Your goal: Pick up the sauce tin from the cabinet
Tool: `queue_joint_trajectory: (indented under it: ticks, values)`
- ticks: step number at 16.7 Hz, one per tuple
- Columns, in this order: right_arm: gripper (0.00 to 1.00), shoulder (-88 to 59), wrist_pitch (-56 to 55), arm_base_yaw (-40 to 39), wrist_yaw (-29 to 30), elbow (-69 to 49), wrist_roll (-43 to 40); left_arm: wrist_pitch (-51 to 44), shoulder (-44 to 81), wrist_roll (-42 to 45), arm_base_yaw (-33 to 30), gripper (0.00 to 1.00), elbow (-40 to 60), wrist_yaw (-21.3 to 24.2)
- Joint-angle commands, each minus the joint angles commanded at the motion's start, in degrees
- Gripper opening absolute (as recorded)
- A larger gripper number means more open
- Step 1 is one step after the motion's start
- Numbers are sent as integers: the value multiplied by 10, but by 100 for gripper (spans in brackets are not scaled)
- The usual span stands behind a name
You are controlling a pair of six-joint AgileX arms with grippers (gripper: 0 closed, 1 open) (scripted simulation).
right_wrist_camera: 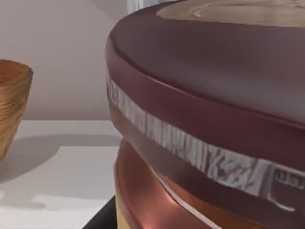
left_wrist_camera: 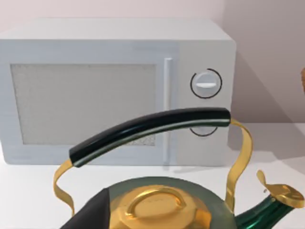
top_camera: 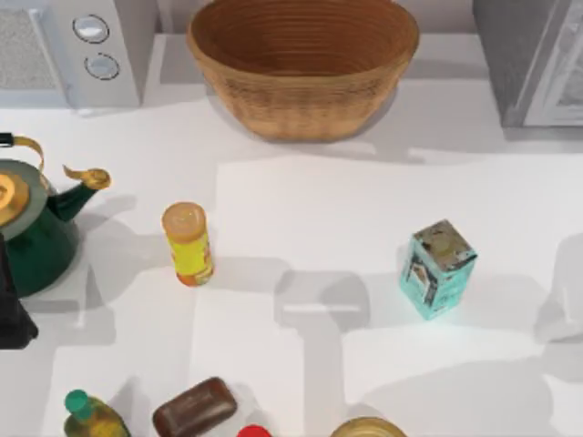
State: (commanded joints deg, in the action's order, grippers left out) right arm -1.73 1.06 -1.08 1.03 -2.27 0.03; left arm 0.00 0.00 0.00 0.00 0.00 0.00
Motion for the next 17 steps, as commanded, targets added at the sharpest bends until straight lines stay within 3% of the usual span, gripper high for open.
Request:
queue_joint_trajectory:
  ticks: [10,17]
  values:
    - [0,0,-18,1,-9,6,2,0,0,0,0,100,0,0]
    - [0,-214,-112,-103,-7,-115,10,0,0,0,0,100,0,0]
